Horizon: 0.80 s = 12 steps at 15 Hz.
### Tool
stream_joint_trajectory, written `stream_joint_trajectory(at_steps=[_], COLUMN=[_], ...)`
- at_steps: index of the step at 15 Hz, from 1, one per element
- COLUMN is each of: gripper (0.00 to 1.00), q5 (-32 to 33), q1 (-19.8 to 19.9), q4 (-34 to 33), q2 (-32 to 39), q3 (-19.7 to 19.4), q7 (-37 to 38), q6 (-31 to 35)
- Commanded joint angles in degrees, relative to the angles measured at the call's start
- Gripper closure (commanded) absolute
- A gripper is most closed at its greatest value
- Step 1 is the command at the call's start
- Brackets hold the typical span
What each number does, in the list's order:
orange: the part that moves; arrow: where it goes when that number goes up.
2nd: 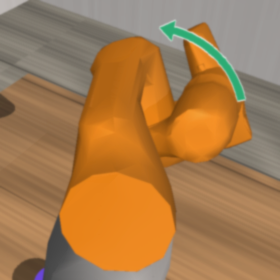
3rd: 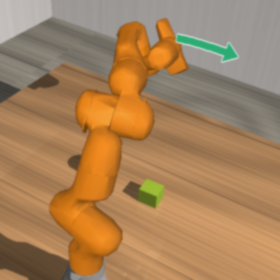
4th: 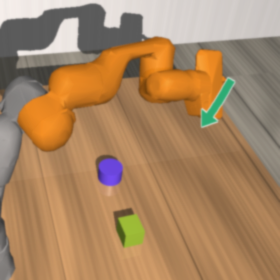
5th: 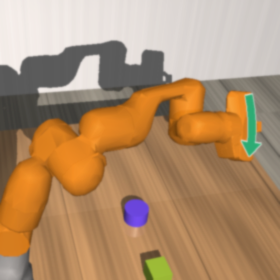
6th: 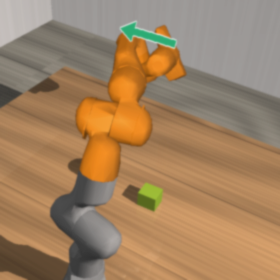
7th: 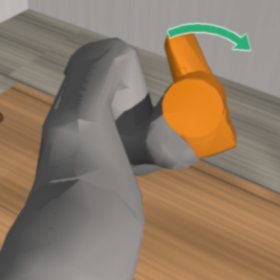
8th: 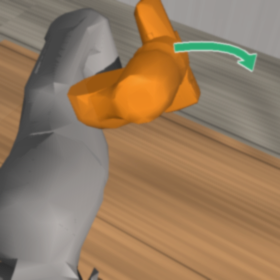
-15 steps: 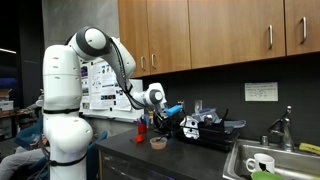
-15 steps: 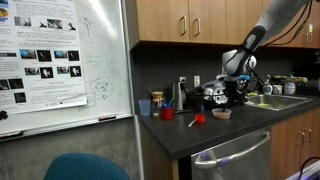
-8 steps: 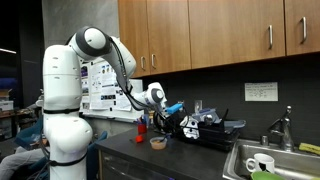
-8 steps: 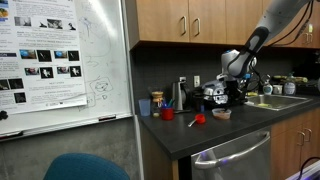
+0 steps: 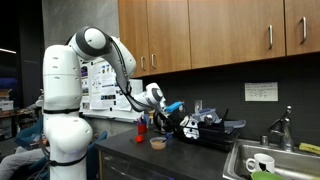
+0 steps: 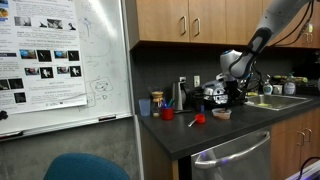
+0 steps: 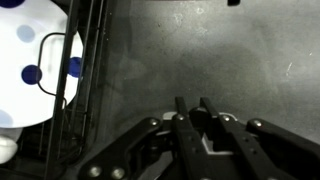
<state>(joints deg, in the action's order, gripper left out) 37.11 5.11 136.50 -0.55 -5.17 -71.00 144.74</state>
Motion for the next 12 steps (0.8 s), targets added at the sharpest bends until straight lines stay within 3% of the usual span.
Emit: stream_joint_trajectory(at_steps=[1,7,12], gripper=[0.95,0.95,0.95], q5=[4.2,15.9,19.3], q1=[-0.1,-0.5,-1.1], q4=[0.0,0.5,0.7], q2=[-1.6,-2.1,-1.6], q3=[0.2,0.8,1.4], q7=[3.6,12.7,16.1], q6=[-1.2,-2.6,-3.7])
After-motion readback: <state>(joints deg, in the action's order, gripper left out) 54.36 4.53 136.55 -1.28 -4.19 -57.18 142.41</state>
